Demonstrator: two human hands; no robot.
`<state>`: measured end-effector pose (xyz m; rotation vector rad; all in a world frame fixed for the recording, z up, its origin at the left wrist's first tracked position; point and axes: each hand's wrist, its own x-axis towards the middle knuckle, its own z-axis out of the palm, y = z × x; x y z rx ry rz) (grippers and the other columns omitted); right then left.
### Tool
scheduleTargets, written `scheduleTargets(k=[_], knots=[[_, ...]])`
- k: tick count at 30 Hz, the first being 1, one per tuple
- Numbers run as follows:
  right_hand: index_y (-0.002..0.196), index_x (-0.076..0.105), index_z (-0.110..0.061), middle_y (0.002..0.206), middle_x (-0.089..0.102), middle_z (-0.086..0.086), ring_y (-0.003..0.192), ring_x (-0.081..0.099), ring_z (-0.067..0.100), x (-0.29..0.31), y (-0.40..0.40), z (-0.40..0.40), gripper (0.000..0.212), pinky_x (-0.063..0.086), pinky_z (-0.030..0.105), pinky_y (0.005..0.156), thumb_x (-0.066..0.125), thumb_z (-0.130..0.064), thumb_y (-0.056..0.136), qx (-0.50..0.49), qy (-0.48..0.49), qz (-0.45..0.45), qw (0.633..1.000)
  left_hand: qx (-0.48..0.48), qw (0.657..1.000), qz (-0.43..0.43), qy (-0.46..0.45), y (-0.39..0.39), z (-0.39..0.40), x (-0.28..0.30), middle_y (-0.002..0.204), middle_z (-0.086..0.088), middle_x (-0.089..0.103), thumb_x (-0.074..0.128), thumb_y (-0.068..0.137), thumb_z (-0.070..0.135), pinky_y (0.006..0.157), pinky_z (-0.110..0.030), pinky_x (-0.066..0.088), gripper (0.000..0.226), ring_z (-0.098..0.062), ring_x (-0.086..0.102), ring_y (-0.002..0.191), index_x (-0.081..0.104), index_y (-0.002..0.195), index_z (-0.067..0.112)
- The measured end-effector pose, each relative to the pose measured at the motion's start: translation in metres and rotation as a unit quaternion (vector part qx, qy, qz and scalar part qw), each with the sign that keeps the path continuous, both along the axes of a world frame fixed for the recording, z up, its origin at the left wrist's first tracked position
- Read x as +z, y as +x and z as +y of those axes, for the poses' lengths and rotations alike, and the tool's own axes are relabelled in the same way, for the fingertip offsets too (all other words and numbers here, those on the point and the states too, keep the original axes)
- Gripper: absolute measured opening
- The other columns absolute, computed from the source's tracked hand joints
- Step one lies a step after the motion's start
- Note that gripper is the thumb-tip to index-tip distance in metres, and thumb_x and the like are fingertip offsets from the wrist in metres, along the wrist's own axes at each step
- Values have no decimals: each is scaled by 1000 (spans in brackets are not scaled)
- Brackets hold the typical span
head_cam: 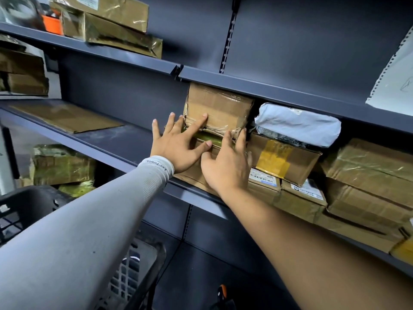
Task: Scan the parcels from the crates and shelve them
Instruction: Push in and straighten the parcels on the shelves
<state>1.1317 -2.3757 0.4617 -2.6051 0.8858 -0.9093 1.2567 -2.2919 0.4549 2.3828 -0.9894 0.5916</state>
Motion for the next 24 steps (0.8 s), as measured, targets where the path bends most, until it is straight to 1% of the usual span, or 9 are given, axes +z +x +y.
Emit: scheduleTargets(k=[2, 4, 8, 10, 15, 20, 22, 24], knots=[[165, 21, -21, 174, -6, 13, 155, 27, 29, -1, -4, 9, 80, 6, 46, 129, 49, -48, 95, -3, -5, -2, 1000, -4, 1000, 3, -5, -4, 8, 0, 171, -11, 22, 11, 79, 89, 123, -62, -11, 78, -26, -3, 161, -3, 153, 68], [165, 22, -21, 174, -6, 14, 154, 28, 30, -3, -6, 15, 80, 6, 45, 128, 49, -48, 94, -3, -9, -6, 1000, -11, 1000, 8, -10, -8, 14, -2, 172, -11, 21, 13, 80, 88, 123, -61, -11, 77, -25, -3, 161, -2, 153, 68], [165, 22, -20, 174, -5, 14, 157, 20, 30, -3, -11, 24, 81, 7, 44, 128, 49, -48, 94, 2, -16, -14, 1000, -20, 999, 29, -16, -14, 24, -7, 173, -8, 14, 23, 87, 83, 124, -60, -9, 71, -22, -6, 161, -1, 152, 69], [164, 22, -20, 174, -4, 14, 158, 18, 30, -2, -15, 26, 80, 9, 45, 128, 50, -46, 94, 7, -12, -20, 1000, -26, 999, 36, -26, -16, 25, -8, 173, -9, 14, 26, 88, 82, 125, -59, -9, 70, -22, -6, 161, 1, 152, 69], [164, 24, -21, 173, -2, 13, 157, 16, 33, -1, -22, 34, 77, 17, 47, 127, 51, -42, 95, 21, -3, -37, 999, -35, 996, 55, -59, -25, 30, -10, 174, -8, 14, 21, 82, 84, 126, -55, -8, 74, -20, -5, 161, 6, 153, 69], [164, 23, -21, 173, 0, 13, 157, 13, 35, -4, -33, 44, 78, 20, 49, 126, 53, -37, 94, 38, 2, -53, 998, -38, 992, 81, -93, -41, 40, -18, 174, -1, 12, 25, 83, 81, 125, -52, -12, 73, -16, -4, 161, 10, 153, 68], [164, 22, -21, 173, -1, 13, 157, 15, 35, -4, -38, 48, 81, 21, 49, 125, 53, -34, 91, 52, 9, -46, 998, -44, 994, 67, -79, -49, 42, -20, 175, 2, 9, 25, 85, 79, 124, -53, -14, 73, -15, -6, 160, 9, 155, 65], [165, 17, -20, 173, -4, 11, 157, 15, 34, -2, -45, 49, 89, 22, 50, 125, 47, -34, 82, 71, 24, -27, 997, -50, 998, 26, -27, -56, 42, -20, 175, 3, 6, 23, 84, 77, 125, -57, -13, 75, -17, -8, 161, 1, 155, 64]])
